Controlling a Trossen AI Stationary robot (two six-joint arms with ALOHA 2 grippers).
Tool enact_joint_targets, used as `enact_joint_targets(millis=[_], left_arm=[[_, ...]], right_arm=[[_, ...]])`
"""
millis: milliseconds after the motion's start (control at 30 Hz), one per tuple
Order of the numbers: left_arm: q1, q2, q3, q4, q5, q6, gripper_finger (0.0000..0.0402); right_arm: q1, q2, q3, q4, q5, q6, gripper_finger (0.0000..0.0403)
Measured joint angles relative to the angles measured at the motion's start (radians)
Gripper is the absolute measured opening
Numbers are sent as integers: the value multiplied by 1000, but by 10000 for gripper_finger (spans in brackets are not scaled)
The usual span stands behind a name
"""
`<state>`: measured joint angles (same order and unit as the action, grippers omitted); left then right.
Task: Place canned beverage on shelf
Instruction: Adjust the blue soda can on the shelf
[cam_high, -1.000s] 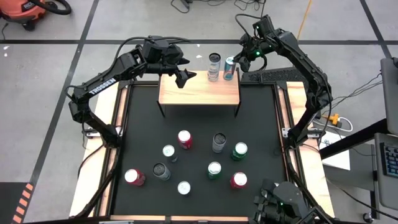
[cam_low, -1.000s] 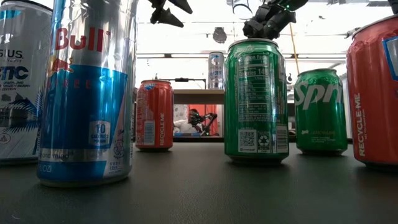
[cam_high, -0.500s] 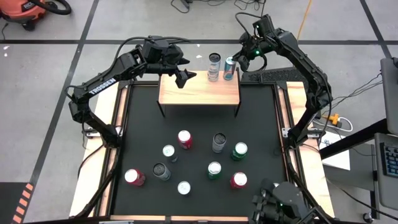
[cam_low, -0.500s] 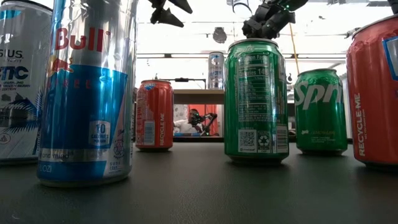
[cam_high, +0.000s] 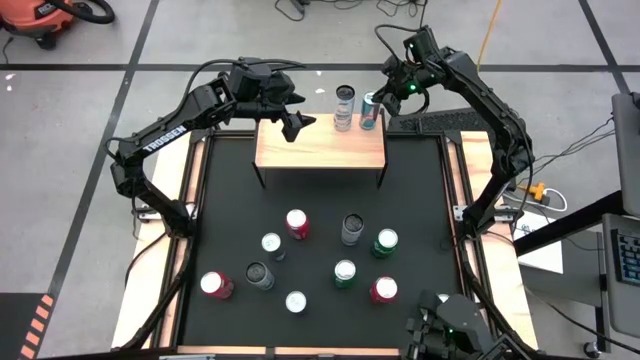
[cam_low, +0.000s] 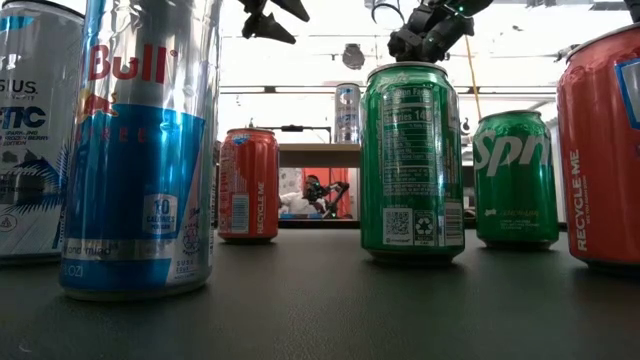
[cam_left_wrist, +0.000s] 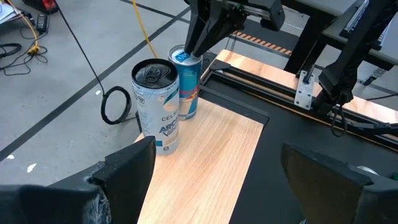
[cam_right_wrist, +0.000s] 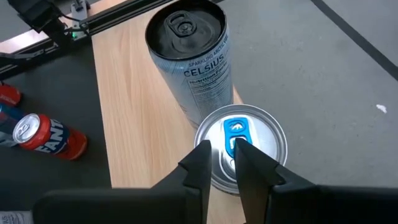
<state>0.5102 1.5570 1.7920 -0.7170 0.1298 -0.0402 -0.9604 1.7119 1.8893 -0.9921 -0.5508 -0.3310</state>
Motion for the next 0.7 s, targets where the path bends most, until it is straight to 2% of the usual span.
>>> enact_joint_targets(millis=[700], left_arm=[[0,0,0,0,0,-3,347]], right_arm=[[0,0,0,12,1,-51,51]])
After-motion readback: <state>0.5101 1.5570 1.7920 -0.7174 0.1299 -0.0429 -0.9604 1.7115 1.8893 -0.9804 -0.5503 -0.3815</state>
